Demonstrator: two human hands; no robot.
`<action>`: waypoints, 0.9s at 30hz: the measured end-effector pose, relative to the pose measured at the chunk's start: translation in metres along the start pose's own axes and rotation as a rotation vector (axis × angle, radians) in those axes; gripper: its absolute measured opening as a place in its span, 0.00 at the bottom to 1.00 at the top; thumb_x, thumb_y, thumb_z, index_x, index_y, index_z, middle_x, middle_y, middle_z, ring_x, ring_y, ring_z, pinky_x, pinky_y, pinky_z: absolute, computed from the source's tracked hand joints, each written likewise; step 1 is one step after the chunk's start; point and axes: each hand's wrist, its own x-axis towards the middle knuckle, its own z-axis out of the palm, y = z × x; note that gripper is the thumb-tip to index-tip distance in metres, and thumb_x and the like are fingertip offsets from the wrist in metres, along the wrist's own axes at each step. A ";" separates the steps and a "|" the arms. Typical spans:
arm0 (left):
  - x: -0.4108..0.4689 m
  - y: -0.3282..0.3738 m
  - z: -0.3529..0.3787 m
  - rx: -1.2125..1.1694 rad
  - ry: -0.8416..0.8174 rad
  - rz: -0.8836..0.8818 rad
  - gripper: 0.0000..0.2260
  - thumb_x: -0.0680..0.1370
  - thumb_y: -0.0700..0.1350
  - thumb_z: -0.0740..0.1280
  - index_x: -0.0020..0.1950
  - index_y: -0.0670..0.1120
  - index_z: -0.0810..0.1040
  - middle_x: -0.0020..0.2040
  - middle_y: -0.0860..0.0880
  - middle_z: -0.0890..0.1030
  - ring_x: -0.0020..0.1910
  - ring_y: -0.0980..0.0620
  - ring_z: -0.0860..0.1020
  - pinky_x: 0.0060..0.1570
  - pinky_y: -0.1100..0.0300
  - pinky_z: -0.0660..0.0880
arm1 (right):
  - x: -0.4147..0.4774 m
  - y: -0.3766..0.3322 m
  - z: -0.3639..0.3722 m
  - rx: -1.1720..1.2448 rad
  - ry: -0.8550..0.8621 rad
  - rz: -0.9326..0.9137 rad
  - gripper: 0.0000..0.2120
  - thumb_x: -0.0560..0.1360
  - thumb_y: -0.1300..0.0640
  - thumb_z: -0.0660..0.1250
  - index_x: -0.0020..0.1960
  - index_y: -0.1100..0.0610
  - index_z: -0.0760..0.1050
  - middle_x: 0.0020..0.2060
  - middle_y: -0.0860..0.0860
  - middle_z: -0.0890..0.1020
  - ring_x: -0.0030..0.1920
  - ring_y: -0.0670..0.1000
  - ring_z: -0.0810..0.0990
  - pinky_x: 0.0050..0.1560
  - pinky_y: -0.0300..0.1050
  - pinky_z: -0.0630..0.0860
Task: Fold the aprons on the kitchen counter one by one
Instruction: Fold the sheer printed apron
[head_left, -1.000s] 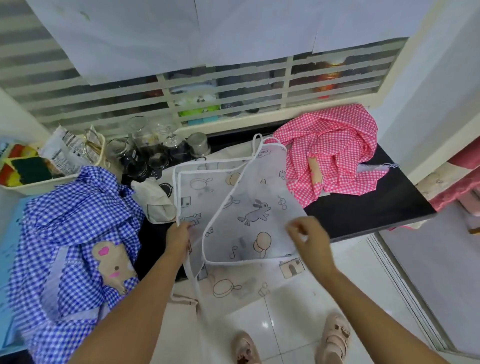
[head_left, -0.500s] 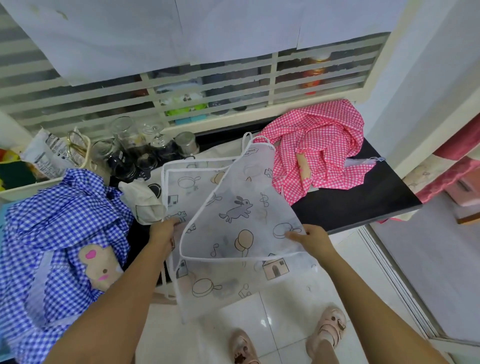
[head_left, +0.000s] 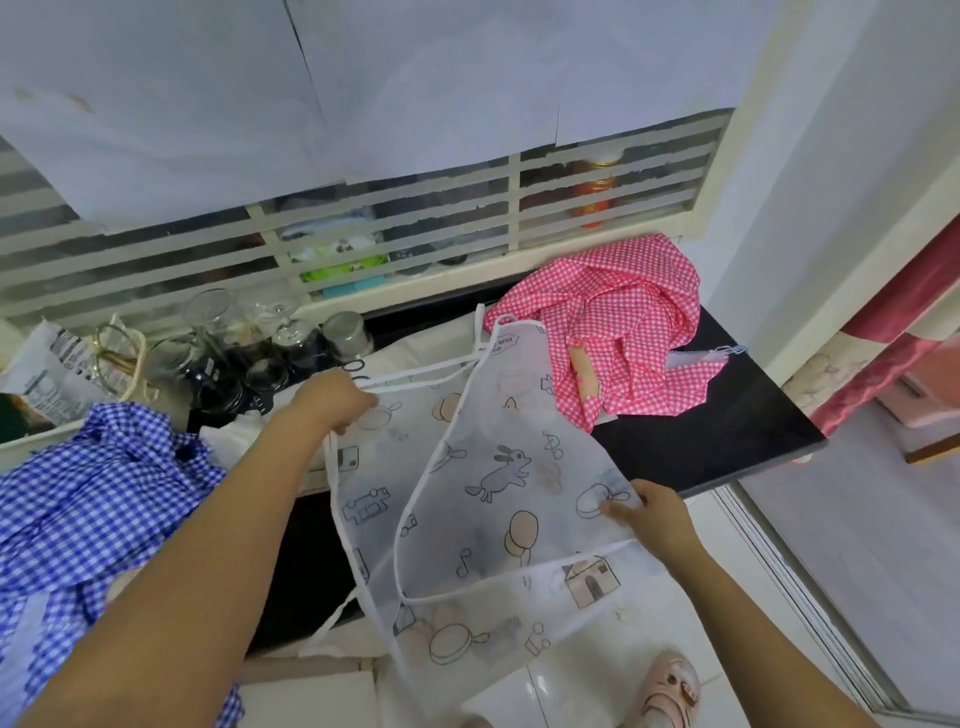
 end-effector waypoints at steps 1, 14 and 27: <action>0.007 0.016 -0.004 0.000 0.014 0.110 0.13 0.79 0.52 0.64 0.46 0.42 0.76 0.41 0.44 0.79 0.41 0.47 0.78 0.38 0.59 0.71 | 0.002 0.002 -0.001 -0.003 0.009 -0.003 0.07 0.73 0.56 0.72 0.42 0.59 0.76 0.39 0.53 0.82 0.39 0.50 0.80 0.35 0.38 0.72; 0.065 0.139 0.040 -0.035 -0.200 0.275 0.29 0.77 0.64 0.59 0.55 0.39 0.79 0.59 0.39 0.79 0.46 0.48 0.73 0.48 0.58 0.67 | 0.032 0.001 -0.014 -0.048 -0.124 0.096 0.18 0.70 0.55 0.76 0.30 0.56 0.69 0.26 0.49 0.70 0.28 0.47 0.68 0.31 0.35 0.63; 0.092 0.172 0.037 -0.549 -0.392 0.175 0.31 0.68 0.56 0.75 0.63 0.39 0.74 0.53 0.43 0.83 0.47 0.46 0.83 0.45 0.53 0.81 | 0.050 -0.001 -0.016 -0.142 -0.202 0.163 0.16 0.69 0.53 0.75 0.30 0.56 0.71 0.29 0.51 0.65 0.31 0.46 0.66 0.31 0.34 0.61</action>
